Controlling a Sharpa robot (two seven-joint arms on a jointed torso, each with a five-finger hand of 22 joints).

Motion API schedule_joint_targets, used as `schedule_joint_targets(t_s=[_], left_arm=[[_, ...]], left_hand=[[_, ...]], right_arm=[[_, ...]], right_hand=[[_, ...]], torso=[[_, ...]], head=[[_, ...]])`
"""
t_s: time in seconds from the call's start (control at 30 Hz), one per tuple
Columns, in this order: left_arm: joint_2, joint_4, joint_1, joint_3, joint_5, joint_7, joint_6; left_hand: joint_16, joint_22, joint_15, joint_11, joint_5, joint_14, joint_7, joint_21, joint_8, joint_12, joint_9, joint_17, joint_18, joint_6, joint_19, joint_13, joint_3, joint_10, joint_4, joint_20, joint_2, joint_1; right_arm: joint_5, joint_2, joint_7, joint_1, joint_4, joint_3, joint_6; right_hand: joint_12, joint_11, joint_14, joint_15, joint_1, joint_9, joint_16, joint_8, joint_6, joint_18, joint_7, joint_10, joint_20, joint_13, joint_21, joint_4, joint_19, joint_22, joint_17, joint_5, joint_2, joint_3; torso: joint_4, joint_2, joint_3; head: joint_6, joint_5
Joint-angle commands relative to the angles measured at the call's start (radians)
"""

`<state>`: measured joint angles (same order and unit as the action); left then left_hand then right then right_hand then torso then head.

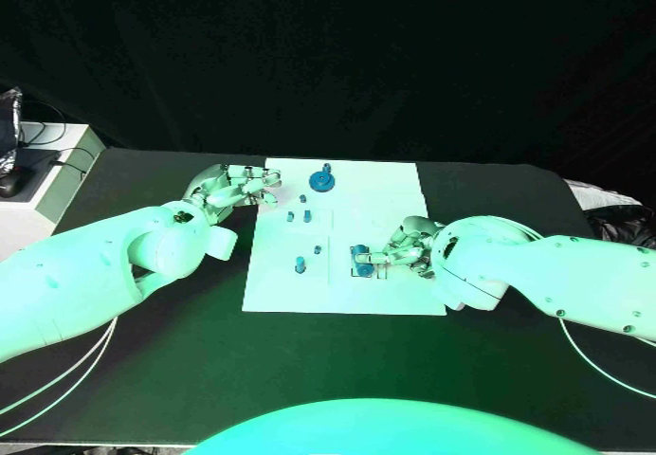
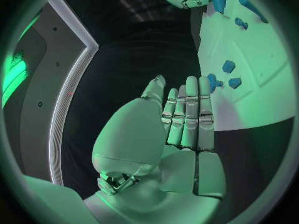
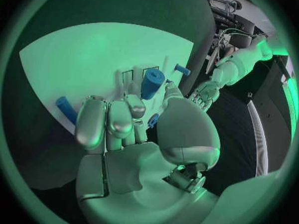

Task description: Assemble the parts on the task board

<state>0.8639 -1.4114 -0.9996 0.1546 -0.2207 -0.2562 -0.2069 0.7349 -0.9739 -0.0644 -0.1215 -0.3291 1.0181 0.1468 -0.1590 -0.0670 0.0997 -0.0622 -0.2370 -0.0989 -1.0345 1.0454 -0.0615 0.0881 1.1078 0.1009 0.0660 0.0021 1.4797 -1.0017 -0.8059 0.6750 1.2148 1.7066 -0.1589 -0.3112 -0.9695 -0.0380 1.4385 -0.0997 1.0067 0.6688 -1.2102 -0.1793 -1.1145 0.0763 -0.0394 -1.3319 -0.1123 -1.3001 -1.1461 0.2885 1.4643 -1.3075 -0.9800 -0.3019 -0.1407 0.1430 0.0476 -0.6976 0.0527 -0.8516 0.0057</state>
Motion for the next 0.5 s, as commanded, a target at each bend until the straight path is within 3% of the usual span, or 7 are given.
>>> schedule_joint_targets(t_s=[0.03,0.4,0.47,0.5], left_arm=[[-0.001,-0.001,0.001,0.001,0.004,-0.006,0.013],[-0.004,0.004,0.003,0.001,0.004,-0.005,0.015],[-0.004,0.005,0.005,0.001,0.004,-0.005,0.015],[-0.004,0.005,0.006,0.001,0.004,-0.005,0.015]], left_hand=[[0.005,0.001,-0.001,0.001,0.004,-0.006,0.004,0.006,0.001,0.005,-0.001,0.002,0.012,0.005,0.002,-0.001,0.005,-0.005,-0.001,0.004,0.0,-0.002],[0.005,0.001,-0.001,0.001,0.004,-0.006,0.004,0.006,0.001,0.005,-0.001,0.002,0.012,0.005,0.002,-0.001,0.005,-0.005,-0.001,0.004,0.0,-0.002],[0.005,0.001,-0.001,0.001,0.004,-0.006,0.004,0.006,0.001,0.005,-0.001,0.002,0.012,0.005,0.002,-0.001,0.005,-0.005,-0.001,0.004,0.0,-0.002],[0.005,0.001,-0.001,0.001,0.004,-0.006,0.004,0.006,0.001,0.005,-0.001,0.002,0.012,0.005,0.002,-0.001,0.005,-0.005,-0.001,0.004,0.0,-0.002]], right_arm=[[-0.026,-0.012,-0.03,-0.001,0.014,0.001,0.002],[-0.021,-0.055,-0.071,0.0,0.051,0.004,0.019],[-0.017,-0.062,-0.091,0.0,0.055,0.004,0.032],[-0.014,-0.065,-0.102,0.0,0.056,0.004,0.037]], right_hand=[[0.003,0.003,0.003,0.005,0.004,0.002,0.001,-0.003,0.002,-0.013,-0.001,0.003,0.005,0.0,-0.007,-0.001,0.042,-0.157,-0.001,-0.002,0.004,-0.002],[0.002,0.002,0.003,0.005,0.01,0.003,0.001,-0.005,0.001,-0.013,0.0,0.002,0.004,0.0,-0.009,-0.002,0.042,-0.157,-0.004,-0.004,0.002,-0.001],[-0.003,0.002,0.003,0.004,0.054,0.004,-0.001,-0.008,0.0,-0.014,0.001,-0.001,0.004,-0.002,-0.012,-0.032,0.042,-0.158,-0.007,-0.01,0.032,-0.003],[-0.006,0.001,0.004,0.004,0.083,0.006,-0.002,-0.01,-0.001,-0.014,0.001,-0.002,0.003,-0.004,-0.013,-0.067,0.042,-0.158,-0.008,-0.013,0.05,-0.007]], torso=[[-0.002,0.0,0.0],[0.0004,0.001,-0.0004],[0.0009,0.0,-0.0003],[0.0008,-0.001,-0.0003]], head=[[0.003,0.001],[0.005,0.001],[0.005,0.001],[0.006,0.002]])
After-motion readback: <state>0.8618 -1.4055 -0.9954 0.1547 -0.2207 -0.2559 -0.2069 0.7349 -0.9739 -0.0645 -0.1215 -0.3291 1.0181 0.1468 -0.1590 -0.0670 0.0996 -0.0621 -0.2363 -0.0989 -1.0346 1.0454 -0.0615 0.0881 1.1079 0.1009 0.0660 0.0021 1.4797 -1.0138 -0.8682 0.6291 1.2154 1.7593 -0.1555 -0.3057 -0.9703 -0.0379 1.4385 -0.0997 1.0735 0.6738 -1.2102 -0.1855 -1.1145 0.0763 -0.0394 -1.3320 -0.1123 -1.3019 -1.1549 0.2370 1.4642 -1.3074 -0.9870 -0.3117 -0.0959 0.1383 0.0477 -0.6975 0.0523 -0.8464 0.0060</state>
